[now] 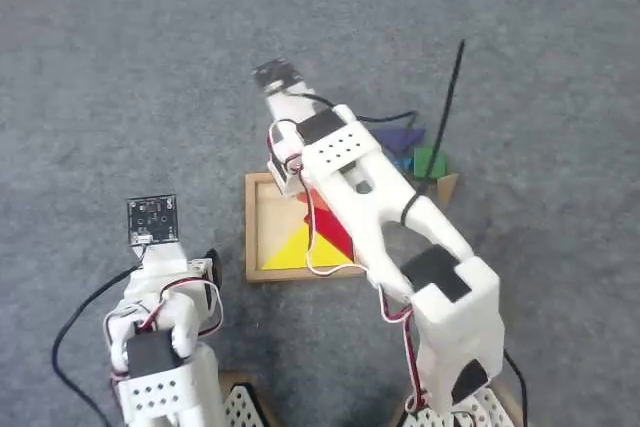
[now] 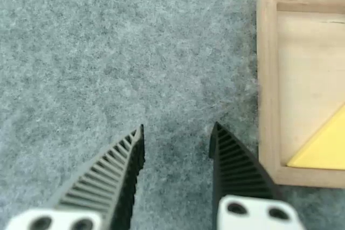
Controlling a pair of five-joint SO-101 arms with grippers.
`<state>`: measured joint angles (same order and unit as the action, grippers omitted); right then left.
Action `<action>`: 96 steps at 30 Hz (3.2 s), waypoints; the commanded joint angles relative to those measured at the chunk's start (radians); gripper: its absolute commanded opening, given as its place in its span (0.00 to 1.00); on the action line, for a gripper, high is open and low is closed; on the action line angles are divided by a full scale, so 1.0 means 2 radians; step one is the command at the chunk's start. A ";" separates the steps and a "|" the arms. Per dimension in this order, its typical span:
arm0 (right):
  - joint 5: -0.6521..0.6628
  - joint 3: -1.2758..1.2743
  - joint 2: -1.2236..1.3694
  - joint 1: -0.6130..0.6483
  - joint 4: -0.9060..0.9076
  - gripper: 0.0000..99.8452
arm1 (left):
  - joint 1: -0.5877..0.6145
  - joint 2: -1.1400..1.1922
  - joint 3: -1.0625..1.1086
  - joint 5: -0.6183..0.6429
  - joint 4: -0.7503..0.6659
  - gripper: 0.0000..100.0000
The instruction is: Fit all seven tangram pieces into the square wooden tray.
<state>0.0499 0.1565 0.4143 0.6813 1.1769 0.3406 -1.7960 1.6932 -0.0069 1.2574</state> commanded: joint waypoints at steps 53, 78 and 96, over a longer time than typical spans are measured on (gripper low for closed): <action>0.401 0.017 0.072 -0.012 -0.029 0.01 | -0.002 -0.010 -0.005 -0.002 0.002 0.19; 0.440 0.080 0.079 -0.014 0.008 0.21 | -0.002 -0.010 -0.005 -0.002 0.002 0.19; 0.334 0.144 0.092 -0.003 -0.001 0.19 | -0.002 -0.010 -0.005 -0.002 0.002 0.19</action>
<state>0.7695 0.3974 0.6045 0.6521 1.2167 0.3406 -1.7960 1.6932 -0.0069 1.2574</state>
